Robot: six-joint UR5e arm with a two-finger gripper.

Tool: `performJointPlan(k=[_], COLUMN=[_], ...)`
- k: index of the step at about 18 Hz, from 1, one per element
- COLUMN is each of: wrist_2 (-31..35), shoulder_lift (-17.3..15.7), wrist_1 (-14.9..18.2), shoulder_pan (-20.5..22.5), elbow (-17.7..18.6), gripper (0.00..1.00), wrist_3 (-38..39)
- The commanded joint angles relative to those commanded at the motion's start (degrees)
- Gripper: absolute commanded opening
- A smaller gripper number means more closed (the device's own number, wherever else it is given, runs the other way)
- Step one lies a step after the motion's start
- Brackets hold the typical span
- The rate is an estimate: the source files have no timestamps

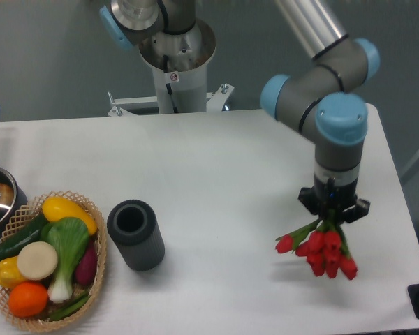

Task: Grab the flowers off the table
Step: 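Lift the red tulip bunch up off the table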

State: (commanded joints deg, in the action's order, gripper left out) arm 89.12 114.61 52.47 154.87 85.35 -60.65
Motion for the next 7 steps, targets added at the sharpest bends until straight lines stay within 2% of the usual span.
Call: performJointPlan(k=[2, 4, 7], wrist_2=[0.17, 0.44, 1.49], shoulder_lift=[-0.52, -0.88, -0.88], wrist_1=[1.84, 5.35, 9.48], shoulder_pan=[-0.18, -0.09, 0.17], elbow=[-0.35, -0.97, -3.69], gripper=[0.00, 0.00, 0.00], wrist_3=[0.26, 0.26, -0.26])
